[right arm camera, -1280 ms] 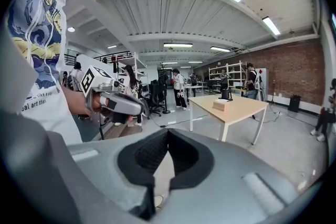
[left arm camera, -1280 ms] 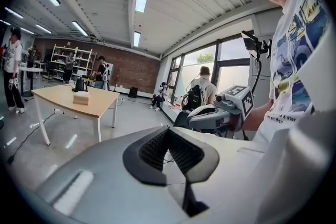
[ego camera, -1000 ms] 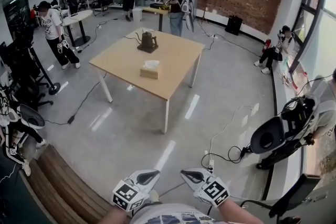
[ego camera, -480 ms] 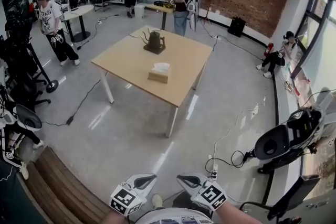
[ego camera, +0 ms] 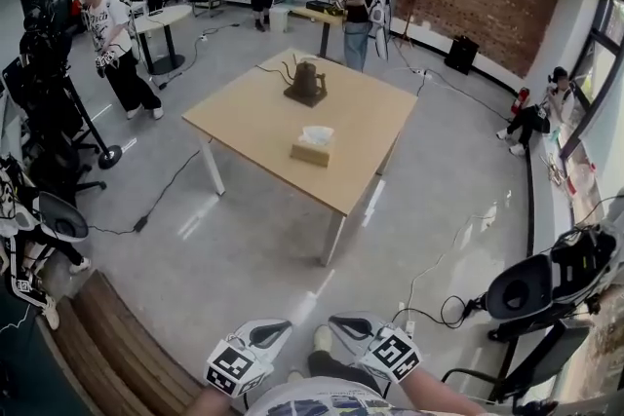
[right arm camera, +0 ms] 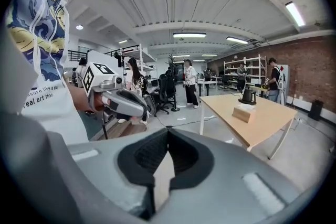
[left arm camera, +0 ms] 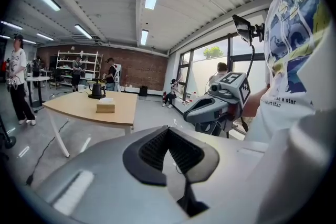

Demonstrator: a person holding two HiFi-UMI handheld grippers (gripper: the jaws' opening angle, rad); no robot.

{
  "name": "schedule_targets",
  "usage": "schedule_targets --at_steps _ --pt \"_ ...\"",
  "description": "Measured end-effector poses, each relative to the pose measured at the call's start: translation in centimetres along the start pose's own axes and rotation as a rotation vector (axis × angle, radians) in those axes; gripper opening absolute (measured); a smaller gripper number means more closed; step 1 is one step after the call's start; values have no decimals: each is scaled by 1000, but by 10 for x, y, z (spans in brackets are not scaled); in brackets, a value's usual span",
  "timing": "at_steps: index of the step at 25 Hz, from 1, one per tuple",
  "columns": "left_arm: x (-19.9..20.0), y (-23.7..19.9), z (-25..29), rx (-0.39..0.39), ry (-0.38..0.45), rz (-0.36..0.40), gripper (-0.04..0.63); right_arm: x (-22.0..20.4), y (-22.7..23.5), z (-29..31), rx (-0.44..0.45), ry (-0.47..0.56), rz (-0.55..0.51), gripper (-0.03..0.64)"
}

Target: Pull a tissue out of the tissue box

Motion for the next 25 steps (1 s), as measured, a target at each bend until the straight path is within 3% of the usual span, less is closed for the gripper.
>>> schedule_targets --at_steps 12,19,25 --pt "89 -74 92 62 18 31 2 36 147 24 46 44 -39 3" --pt "108 -114 127 53 23 4 2 41 188 55 81 26 -13 3" --pt "115 -178 145 19 15 8 2 62 227 95 44 15 12 3"
Point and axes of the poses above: the fingertips, and each gripper's own axes: z forward along the fingers, y to its right, x out of its top, the point moved 6 cm from there along -z, backward along the fingers, and after that the axes turned 10 degrees about -y, right-handed, at the moved point
